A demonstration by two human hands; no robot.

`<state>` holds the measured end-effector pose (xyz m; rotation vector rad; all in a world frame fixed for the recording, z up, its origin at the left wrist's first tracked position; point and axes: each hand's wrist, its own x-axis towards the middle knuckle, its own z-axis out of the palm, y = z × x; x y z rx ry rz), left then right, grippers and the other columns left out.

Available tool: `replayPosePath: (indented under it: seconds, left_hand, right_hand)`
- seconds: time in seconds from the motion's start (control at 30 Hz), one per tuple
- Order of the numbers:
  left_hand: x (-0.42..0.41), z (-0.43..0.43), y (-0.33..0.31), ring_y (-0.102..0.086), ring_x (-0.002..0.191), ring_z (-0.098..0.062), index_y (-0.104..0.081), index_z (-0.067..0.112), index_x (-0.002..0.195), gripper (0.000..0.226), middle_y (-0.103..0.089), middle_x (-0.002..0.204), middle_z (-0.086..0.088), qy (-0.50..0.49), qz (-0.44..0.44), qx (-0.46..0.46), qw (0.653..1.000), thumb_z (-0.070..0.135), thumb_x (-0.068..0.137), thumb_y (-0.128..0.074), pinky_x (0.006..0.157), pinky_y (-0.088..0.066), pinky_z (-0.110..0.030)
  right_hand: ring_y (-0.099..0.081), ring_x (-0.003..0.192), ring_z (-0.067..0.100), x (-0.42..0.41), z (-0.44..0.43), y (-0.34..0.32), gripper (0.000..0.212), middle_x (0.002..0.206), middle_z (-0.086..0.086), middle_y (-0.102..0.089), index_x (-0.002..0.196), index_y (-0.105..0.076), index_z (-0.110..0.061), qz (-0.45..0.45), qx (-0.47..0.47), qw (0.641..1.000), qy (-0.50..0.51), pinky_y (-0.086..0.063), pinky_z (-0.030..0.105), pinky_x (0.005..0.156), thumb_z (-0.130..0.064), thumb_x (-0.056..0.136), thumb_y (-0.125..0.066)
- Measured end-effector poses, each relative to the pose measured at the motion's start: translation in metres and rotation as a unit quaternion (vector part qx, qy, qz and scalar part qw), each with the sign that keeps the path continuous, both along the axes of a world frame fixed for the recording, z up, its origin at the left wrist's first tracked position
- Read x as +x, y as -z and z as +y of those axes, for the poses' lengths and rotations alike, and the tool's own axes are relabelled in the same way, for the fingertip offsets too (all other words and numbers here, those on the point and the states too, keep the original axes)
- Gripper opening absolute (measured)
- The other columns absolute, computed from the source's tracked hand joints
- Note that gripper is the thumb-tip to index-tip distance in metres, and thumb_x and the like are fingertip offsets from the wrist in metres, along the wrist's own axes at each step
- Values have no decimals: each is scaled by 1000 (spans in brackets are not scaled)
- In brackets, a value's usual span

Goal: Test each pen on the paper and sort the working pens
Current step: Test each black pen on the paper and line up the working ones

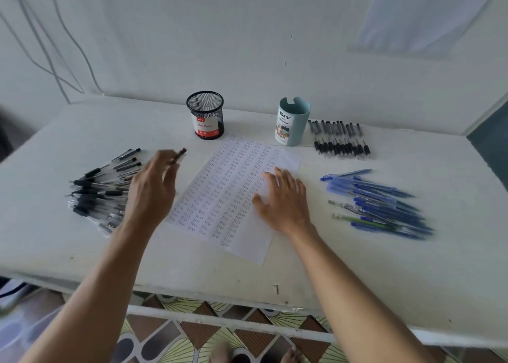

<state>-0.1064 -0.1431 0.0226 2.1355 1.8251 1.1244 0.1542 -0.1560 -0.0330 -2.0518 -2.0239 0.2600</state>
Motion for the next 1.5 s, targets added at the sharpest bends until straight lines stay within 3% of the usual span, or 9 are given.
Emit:
replayPosePath:
  seconds: [0.13, 0.3, 0.5, 0.63, 0.77, 0.9, 1.03, 1.2, 1.5]
  left_hand:
    - [26, -4, -10, -48, 74, -10, -53, 13, 125, 28, -55, 89, 3, 134, -145, -110, 974, 31, 106, -44, 70, -36, -30]
    - [49, -8, -13, -34, 68, -12, -49, 25, 65, 62, -41, 67, 13, 286, -329, -167, 884, 83, 85, -39, 68, -27, -32]
    - [72, -4, -15, -17, 67, -23, -28, 22, 52, 38, -27, 55, 6, 273, -459, -198, 822, 46, 76, -45, 66, -17, -39]
    - [84, 6, -9, -30, 63, -17, -55, 24, 58, 44, -47, 60, 3, 260, -539, -227, 768, 53, 92, -50, 63, -27, -30]
    - [101, 20, 6, -54, 73, -11, -68, 9, 89, 33, -64, 78, 0, 207, -522, -202, 802, 23, 107, -44, 67, -38, -25]
    - [115, 35, 24, -65, 96, -19, -73, 17, 102, 52, -73, 103, -2, 177, -503, -208, 820, 46, 107, -30, 78, -48, -29]
    - [132, 45, 33, -63, 72, -19, -72, 8, 91, 55, -68, 81, -6, 183, -475, -226, 831, 45, 107, -35, 63, -46, -28]
    - [151, 63, 34, -69, 76, -21, -68, 7, 89, 13, -71, 80, -10, 151, -400, -215, 878, 14, 86, -79, 76, -59, -36]
    - [181, 98, 26, -65, 50, -20, -53, 0, 68, 19, -65, 59, -13, 77, -361, -192, 909, -5, 78, -68, 39, -40, -24]
  right_hand:
    - [-7, 153, 21, 2, 0, 0, 70, 166, 3, -15, 155, -27, -24, 1, -7, 1000, 0, -1, 45, 121, -58, 95, -41]
    - [-9, 152, 19, 3, 0, 1, 72, 165, 1, -18, 154, -30, -29, 10, -2, 1000, 2, -3, 46, 121, -65, 93, -44]
    - [-34, 138, 23, -1, -5, -1, 62, 150, 1, -41, 139, -49, -33, -8, 34, 999, -10, -22, 49, 110, -65, 87, -41]
    - [-40, 131, 22, -2, -10, -4, 59, 141, -1, -45, 132, -53, -36, -2, 35, 998, -44, -24, 48, 108, -62, 83, -35]
    - [-35, 133, 25, -2, -17, -5, 58, 145, 2, -41, 137, -49, -34, 2, 14, 996, -93, -23, 48, 108, -59, 87, -37]
    - [-38, 135, 25, 6, -22, -7, 58, 146, 4, -43, 142, -48, -26, 48, 25, 994, -94, -26, 44, 110, -53, 91, -41]
    - [-24, 148, 28, 30, -9, -11, 60, 158, 12, -32, 149, -39, -15, 51, 26, 998, -39, -16, 42, 120, -44, 96, -38]
    - [-2, 153, 26, 53, 4, -8, 63, 166, 10, -9, 157, -18, -17, 21, -30, 999, -27, 0, 41, 122, -42, 103, -37]
    - [-5, 153, 26, 55, 5, -2, 62, 166, 10, -13, 157, -22, -17, 4, -19, 999, -43, -1, 45, 124, -45, 103, -33]
